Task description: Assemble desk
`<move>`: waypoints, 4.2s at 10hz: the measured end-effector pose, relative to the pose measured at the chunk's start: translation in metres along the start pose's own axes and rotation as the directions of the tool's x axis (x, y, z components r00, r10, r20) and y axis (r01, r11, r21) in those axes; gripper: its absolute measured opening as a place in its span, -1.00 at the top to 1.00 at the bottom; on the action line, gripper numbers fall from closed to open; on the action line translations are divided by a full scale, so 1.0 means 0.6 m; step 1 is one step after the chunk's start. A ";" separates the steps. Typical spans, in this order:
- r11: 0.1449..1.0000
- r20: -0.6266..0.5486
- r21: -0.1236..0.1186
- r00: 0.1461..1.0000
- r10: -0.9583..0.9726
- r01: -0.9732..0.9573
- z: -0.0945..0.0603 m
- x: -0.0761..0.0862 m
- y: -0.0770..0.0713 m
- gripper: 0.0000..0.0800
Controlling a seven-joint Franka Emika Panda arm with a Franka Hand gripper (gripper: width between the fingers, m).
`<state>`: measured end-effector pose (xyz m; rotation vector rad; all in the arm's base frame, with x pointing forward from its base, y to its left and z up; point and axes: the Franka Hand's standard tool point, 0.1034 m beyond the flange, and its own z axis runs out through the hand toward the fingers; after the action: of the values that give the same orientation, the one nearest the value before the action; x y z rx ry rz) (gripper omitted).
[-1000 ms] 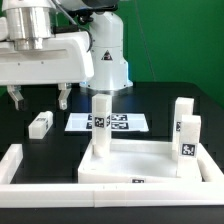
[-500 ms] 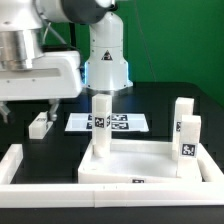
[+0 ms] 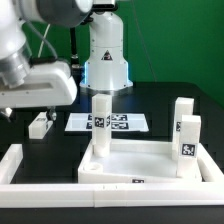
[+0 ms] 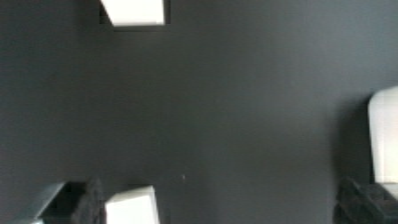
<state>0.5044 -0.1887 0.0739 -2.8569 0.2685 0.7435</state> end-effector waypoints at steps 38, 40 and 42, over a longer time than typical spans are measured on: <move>0.999 0.265 -0.018 0.964 0.036 -0.033 0.043 -0.087 0.026 0.28; 0.999 0.143 -0.029 0.990 0.017 -0.013 0.004 -0.084 0.002 0.28; 1.000 -0.024 -0.010 1.000 -0.011 0.011 -0.120 -0.047 -0.032 0.28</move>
Offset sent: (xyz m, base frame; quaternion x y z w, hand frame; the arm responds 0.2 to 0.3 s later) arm 0.0000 0.0000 0.0000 0.0000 -0.1938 0.0000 0.9810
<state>0.5181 -0.1821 0.1523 -2.8757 0.2523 0.7114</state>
